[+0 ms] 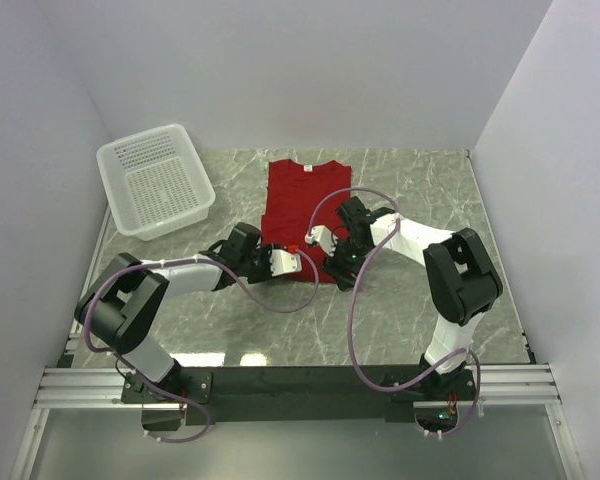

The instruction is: Fold and stack the t-shirts

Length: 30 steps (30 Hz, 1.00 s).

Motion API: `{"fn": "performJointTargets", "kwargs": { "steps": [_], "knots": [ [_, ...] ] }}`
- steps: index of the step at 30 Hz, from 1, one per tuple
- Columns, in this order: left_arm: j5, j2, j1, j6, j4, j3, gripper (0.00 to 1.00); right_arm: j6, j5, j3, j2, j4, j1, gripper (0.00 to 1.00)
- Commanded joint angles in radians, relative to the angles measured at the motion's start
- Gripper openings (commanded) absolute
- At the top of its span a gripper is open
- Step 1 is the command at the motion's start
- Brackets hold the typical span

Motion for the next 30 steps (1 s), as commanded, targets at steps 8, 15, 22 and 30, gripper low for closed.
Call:
{"fn": "performJointTargets", "kwargs": {
  "steps": [8,15,22,30],
  "knots": [
    [-0.015,0.011,-0.008,0.000,-0.026,-0.004,0.34,0.087,0.122,0.005,0.059,0.059,0.019,0.51],
    [-0.001,0.006,-0.014,-0.002,-0.040,-0.001,0.28,0.118,0.145,-0.005,0.065,0.067,0.021,0.24],
    [0.034,-0.047,-0.020,-0.007,-0.069,-0.001,0.13,0.074,0.029,0.002,0.022,-0.020,0.015,0.00],
    [0.204,-0.199,-0.037,0.021,-0.265,-0.008,0.01,-0.015,-0.168,-0.034,-0.133,-0.200,0.010,0.00]
  ]
}}
